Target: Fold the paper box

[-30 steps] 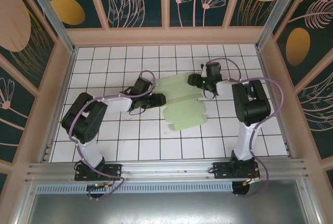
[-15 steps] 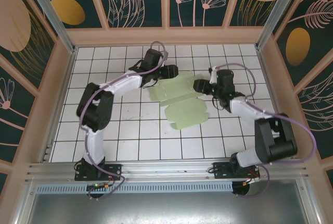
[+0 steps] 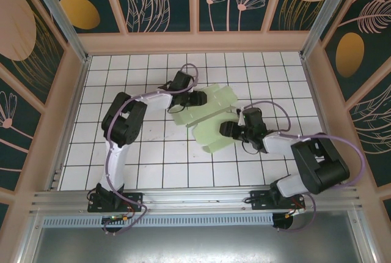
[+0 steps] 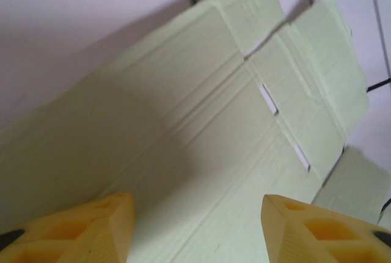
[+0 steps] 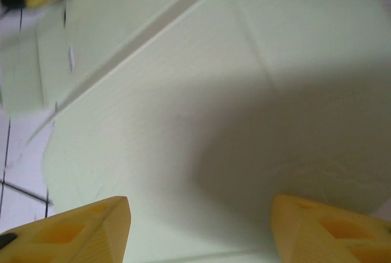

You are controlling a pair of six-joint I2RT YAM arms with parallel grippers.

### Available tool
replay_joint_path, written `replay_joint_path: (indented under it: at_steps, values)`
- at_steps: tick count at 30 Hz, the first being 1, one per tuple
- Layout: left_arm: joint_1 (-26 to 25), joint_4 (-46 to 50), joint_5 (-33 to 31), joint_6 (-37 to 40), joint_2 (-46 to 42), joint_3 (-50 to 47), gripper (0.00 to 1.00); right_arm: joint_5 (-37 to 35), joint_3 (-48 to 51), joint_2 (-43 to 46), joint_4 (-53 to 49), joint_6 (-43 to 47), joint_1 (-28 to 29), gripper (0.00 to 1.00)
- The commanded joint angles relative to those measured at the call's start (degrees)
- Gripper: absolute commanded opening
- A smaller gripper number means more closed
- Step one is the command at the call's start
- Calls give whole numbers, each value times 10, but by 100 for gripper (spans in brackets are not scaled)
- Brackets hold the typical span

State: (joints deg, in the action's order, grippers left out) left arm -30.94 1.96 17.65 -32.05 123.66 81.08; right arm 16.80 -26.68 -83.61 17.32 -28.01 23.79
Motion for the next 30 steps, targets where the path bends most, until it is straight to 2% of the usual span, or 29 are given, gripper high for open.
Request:
replay_joint_path:
  at_steps: [1,8,12,15,20,30]
  values:
    - [1,-23,-13,-44,-53,-99,57,0,-38,-66,2,4,-32,64]
    - [-2,-94,-41,-108,-173,-268,59,-4,-191,-190,-54,99,-82,64]
    - [-14,-117,-30,-132,-198,-305,61,2,-294,-265,-84,124,-89,64]
    - [-16,-120,-34,-131,-201,-306,61,23,-334,-286,-85,117,-88,64]
    - [-13,-69,-81,-89,-197,-259,60,25,-309,-263,-78,111,-89,64]
    - [4,-63,-48,-71,-134,-186,60,23,-165,-156,-38,75,-92,64]
